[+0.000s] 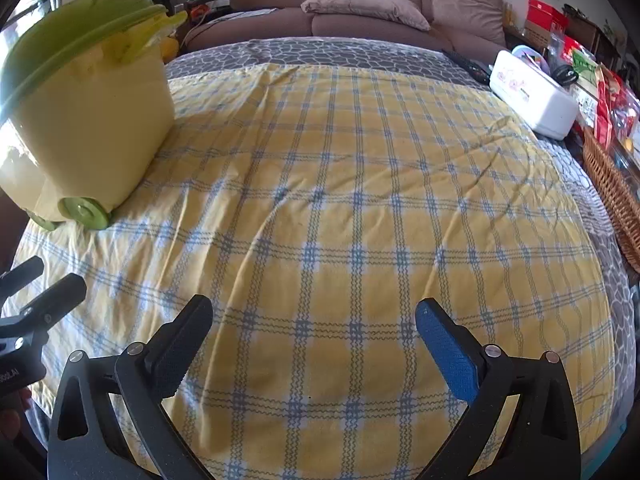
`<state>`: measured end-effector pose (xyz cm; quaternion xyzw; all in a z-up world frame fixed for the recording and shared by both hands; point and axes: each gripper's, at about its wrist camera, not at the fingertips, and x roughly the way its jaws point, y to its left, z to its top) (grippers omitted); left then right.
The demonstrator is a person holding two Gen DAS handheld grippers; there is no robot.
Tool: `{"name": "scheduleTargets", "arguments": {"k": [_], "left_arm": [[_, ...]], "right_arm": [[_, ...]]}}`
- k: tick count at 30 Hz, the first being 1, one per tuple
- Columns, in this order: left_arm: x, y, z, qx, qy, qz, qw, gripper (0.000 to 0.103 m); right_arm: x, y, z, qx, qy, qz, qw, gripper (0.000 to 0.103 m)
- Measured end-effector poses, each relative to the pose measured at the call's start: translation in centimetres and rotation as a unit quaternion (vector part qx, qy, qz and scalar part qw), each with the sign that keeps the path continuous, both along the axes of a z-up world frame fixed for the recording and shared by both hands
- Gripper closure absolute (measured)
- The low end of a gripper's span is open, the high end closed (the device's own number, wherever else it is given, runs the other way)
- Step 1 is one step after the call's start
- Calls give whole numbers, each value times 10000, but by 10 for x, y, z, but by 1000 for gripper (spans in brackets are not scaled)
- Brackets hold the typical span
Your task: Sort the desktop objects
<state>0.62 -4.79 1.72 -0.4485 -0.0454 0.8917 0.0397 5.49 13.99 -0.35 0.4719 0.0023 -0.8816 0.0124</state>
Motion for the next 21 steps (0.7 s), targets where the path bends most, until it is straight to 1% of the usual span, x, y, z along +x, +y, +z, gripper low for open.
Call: {"name": "scheduleTargets", "arguments": {"k": [8,12,15,21], "left_arm": [[-4,3,-17,-143,-109,54,9998,0],[-4,6,-19,-310,-88,65,9995,0],[-4,8,-21,-420,-122,81,9990,0],[-2,8,-21,-485,-139,70,9987,0]], "right_arm": [[-1,7,-12,59,39,-159,9998,0],[1,4,-15,158,155,-141,9997,0],[3,5,-16,134,246,-180,9994,0],[2,5,-16,81,237,-182,9995,0]]}}
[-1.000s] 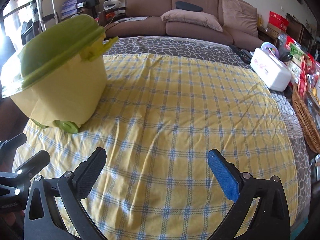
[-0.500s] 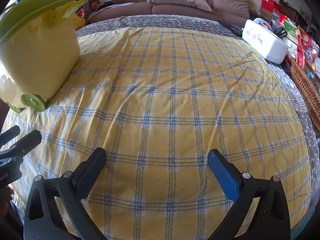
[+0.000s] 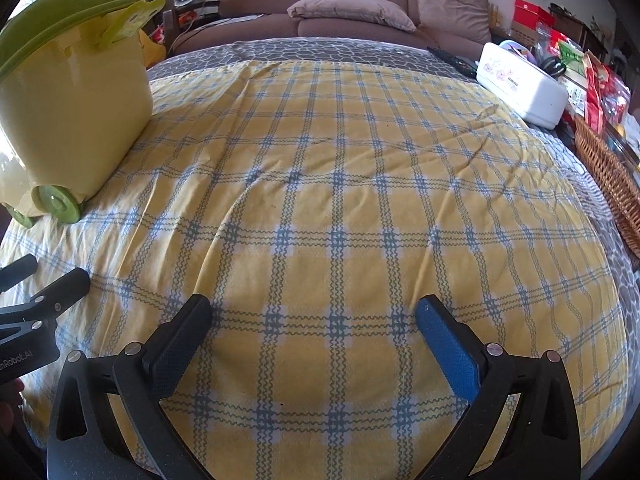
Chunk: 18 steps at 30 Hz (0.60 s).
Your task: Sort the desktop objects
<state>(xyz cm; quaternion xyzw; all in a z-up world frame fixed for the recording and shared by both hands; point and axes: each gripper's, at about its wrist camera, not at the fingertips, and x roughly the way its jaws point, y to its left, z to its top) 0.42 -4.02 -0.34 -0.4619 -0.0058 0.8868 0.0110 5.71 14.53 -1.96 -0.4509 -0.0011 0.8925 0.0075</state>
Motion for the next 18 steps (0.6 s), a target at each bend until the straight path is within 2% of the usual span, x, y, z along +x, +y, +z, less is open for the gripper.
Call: {"name": "scheduleTargets", "arguments": {"k": [18], "left_arm": [[-8,5,-1,1,-10,-26,10000,0]], "right_arm": [[0,1,0,-4,1,-2,10000,0]]}}
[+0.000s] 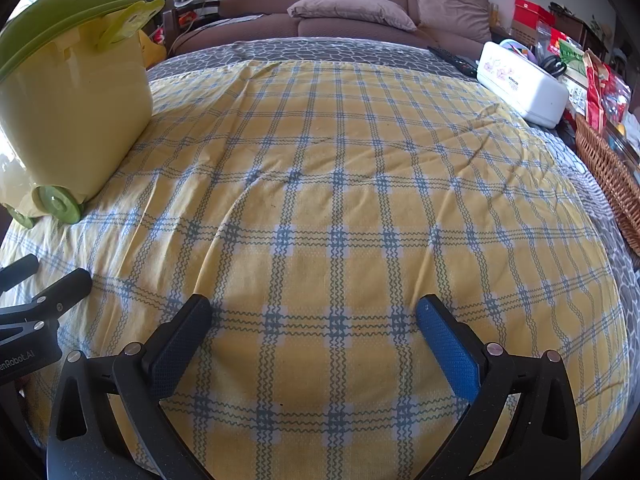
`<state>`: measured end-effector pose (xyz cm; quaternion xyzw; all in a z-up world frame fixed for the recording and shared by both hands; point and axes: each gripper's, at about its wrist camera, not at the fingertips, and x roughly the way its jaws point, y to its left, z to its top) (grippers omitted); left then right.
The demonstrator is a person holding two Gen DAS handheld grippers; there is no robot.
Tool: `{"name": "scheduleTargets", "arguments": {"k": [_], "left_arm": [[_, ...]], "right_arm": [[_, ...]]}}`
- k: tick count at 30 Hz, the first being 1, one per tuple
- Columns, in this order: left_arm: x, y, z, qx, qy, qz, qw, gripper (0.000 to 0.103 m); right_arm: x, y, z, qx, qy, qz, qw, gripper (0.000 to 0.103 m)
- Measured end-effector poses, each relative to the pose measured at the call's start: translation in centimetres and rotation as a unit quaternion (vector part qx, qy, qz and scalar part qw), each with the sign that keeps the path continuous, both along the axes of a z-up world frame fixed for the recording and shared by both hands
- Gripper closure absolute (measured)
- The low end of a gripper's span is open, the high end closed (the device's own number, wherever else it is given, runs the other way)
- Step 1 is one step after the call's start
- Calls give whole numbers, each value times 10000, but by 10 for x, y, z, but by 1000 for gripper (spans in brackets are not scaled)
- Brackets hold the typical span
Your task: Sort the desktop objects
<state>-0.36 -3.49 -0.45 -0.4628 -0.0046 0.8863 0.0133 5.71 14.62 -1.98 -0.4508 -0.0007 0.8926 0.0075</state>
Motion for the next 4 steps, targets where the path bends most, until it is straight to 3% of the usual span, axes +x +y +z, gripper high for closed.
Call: {"name": "scheduleTargets", "arguments": {"k": [4], "left_arm": [[0,0,0,-4,-1,1,10000,0]], "right_arm": [[0,0,0,1,0,0,10000,0]]}}
